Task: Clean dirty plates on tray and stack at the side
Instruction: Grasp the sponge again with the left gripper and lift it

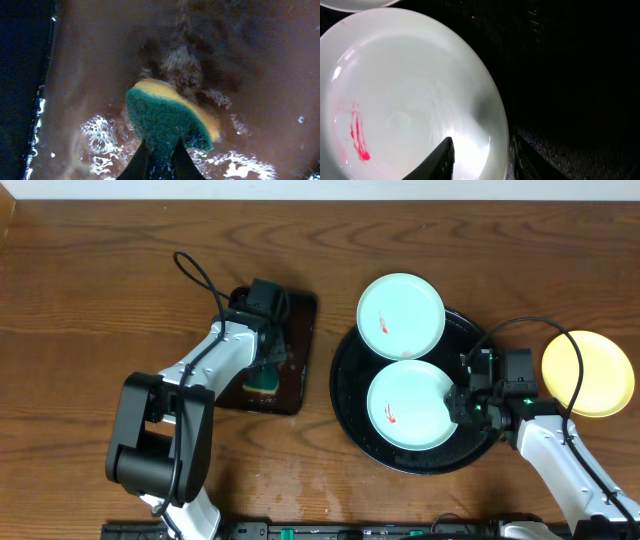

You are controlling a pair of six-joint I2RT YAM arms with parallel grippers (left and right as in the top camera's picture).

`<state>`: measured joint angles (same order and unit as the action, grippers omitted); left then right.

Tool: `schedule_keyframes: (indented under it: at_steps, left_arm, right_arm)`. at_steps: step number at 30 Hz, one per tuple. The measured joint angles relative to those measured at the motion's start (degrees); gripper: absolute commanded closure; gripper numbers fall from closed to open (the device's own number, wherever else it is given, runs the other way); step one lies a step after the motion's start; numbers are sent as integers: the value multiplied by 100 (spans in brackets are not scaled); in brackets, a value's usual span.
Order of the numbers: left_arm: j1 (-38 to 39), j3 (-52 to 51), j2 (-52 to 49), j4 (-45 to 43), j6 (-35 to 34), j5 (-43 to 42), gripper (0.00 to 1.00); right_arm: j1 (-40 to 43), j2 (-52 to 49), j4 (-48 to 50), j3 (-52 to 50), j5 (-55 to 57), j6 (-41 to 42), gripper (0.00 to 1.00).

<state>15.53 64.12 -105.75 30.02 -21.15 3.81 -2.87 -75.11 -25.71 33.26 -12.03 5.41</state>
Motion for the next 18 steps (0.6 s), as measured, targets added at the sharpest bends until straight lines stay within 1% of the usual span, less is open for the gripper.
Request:
schedule_keyframes:
  at_steps: [1,3,5,8,11,14,17,18]
  left_arm:
    - [0,4,31,55,-2,-28,42]
    - [0,4,160,201,24,-94,33]
    - [0,4,352,367,15,-201,31]
    - [0,15,765,772,24,-302,31]
    - [0,31,927,1069,22,-365,34]
    - [0,-37,883,966,35,-389,39]
    - [0,-291,765,634,39,-400,48]
    - [0,-391,673,544,28,-407,56]
  right_arm:
    - [0,0,0,0,2,0,65]
    - [0,0,0,0,2,0,65]
    - [0,0,-4,0,0,0,64]
    - [0,0,-28,0,0,0,64]
    - [0,0,-55,0,2,0,64]
    - [0,0,-61,0,2,0,64]
    - [0,0,-61,0,2,0,64]
    - [0,0,-59,0,2,0,64]
